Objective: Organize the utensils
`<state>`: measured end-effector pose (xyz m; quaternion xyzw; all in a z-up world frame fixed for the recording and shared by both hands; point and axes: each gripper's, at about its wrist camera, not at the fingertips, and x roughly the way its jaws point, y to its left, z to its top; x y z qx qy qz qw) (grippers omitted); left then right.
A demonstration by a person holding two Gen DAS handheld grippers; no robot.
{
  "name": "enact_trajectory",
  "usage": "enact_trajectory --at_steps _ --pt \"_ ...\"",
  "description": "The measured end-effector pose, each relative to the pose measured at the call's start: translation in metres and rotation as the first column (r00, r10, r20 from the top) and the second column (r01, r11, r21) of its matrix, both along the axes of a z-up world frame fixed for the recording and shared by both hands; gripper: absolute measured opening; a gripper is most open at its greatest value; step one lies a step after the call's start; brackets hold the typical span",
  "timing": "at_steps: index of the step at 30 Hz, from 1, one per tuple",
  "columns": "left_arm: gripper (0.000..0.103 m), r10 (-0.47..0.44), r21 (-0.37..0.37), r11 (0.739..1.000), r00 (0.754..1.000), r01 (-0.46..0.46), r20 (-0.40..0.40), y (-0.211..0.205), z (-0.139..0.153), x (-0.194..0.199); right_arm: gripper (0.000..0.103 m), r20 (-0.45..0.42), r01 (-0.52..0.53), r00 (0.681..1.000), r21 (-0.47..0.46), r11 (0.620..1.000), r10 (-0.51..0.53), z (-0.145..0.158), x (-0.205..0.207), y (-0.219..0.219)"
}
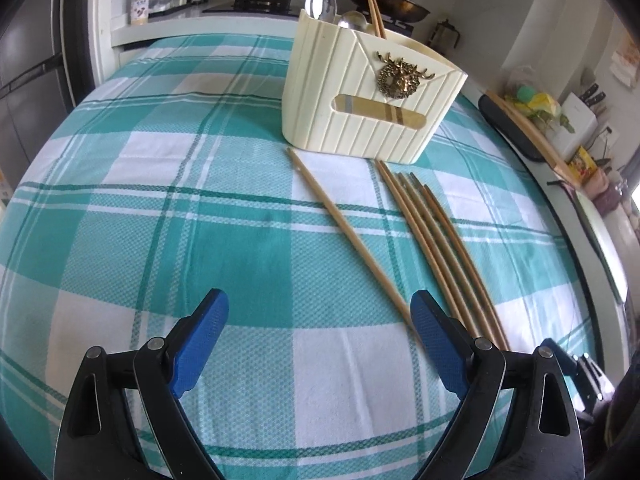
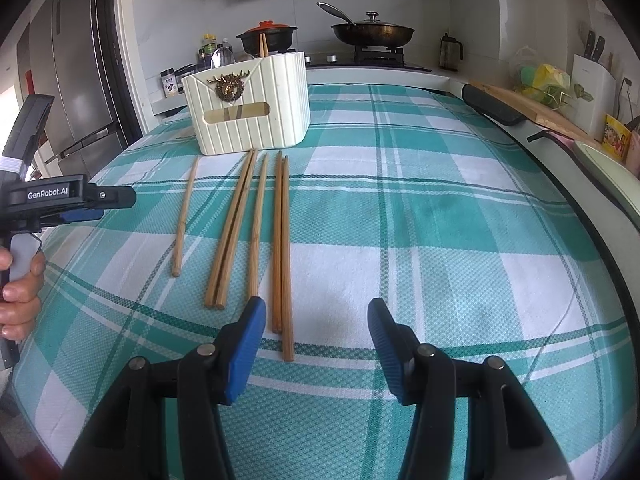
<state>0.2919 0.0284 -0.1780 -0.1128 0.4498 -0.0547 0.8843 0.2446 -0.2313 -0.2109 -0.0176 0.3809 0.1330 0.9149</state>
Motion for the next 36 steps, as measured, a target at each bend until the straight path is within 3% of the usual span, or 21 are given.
enact_trajectory --at_steps 4,7,12,14,16,20,23,27,30,33,36 --pt "0.093 0.023 0.031 0.999 1.0 -0.023 0.002 -0.021 -0.005 0.021 0.054 0.003 0.001 1.0 0.003 1.0 -0.001 0.001 -0.001 0.0" --pt "0.093 0.042 0.104 0.994 0.999 -0.041 -0.012 -0.037 -0.015 0.033 0.054 0.004 -0.001 1.0 0.031 1.0 0.0 0.003 -0.001 -0.004" --pt "0.082 0.022 0.222 0.975 1.0 -0.019 -0.012 -0.052 -0.026 0.028 0.054 -0.052 -0.046 0.997 0.095 0.994 0.051 0.016 0.029 -0.011" --pt "0.075 0.009 0.223 0.975 1.0 -0.008 -0.005 -0.051 -0.025 0.025 0.053 -0.112 -0.098 0.988 0.103 0.99 0.11 0.015 0.047 -0.005" --pt "0.068 -0.006 0.211 0.978 1.0 0.007 -0.002 -0.049 -0.023 0.021 0.029 -0.174 -0.14 0.972 0.112 0.984 0.158 0.01 0.064 0.002" --pt "0.061 -0.04 0.229 0.973 0.999 0.04 -0.004 -0.046 -0.023 0.015 0.019 -0.262 -0.185 0.943 0.095 0.978 0.204 -0.002 0.088 0.014" --pt "0.061 -0.063 0.239 0.969 0.998 0.062 -0.007 -0.044 -0.023 0.011 0.017 -0.292 -0.232 0.925 0.07 0.97 0.242 -0.002 0.096 0.021" --pt "0.056 -0.107 0.246 0.963 0.994 0.109 -0.022 -0.04 -0.022 0.007 0.01 -0.365 -0.219 0.901 0.079 0.972 0.233 -0.002 0.107 0.018" --pt "0.055 -0.141 0.243 0.959 0.989 0.147 -0.041 -0.04 -0.021 0.004 0.012 -0.378 -0.277 0.89 -0.001 0.961 0.256 0.0 0.107 0.033" --pt "0.054 -0.16 0.233 0.958 0.986 0.168 -0.054 -0.038 -0.02 0.001 0.009 -0.358 -0.313 0.898 -0.113 0.943 0.256 0.001 0.105 0.052" --pt "0.054 -0.164 0.233 0.957 0.984 0.175 -0.065 -0.032 -0.02 -0.006 0.006 -0.347 -0.251 0.915 -0.092 0.964 0.205 0.001 0.107 0.047"
